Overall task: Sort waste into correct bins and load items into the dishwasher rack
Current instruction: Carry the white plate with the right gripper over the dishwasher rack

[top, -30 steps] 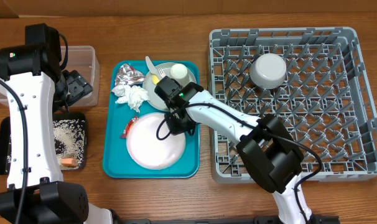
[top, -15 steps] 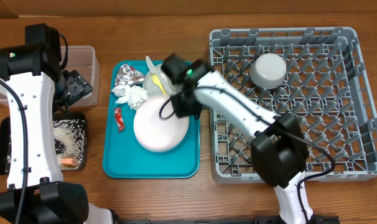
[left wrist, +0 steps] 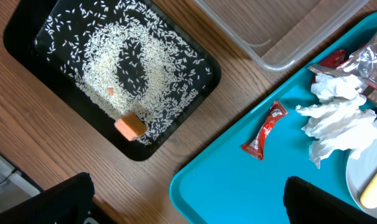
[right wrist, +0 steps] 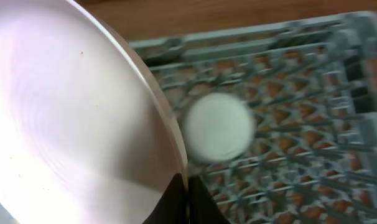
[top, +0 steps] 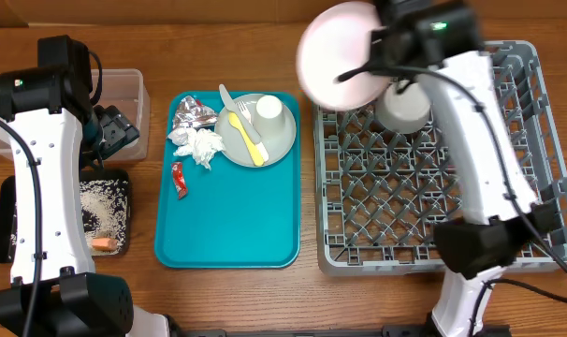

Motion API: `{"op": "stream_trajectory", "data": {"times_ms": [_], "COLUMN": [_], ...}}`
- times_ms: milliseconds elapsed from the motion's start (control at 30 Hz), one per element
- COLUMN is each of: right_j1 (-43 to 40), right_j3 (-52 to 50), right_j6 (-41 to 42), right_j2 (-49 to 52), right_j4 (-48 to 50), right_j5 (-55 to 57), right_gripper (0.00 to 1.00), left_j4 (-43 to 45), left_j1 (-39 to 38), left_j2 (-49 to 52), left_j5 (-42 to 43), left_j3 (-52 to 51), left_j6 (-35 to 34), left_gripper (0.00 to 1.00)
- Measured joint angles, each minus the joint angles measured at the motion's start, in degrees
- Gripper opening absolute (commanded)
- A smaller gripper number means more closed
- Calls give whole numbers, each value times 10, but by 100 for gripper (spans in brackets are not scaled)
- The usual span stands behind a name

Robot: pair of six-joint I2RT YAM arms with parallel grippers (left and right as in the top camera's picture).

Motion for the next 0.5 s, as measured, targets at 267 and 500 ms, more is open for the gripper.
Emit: {"op": "stream_trajectory", "data": {"times_ms": [267,500], "right_j1": [-37,-38], "right_j3": [-16,-62], "right_j6": [1,0], "right_j2": [2,3], "right_j4": [26,68], "right_j5": [80,130], "right_gripper": [4,4], "left_j4": [0,0], "left_j1": [0,0], "left_j2": [0,0], "left_j5": [0,0], "left_j3": [0,0], "left_j6": [0,0], "left_gripper": [100,100]}}
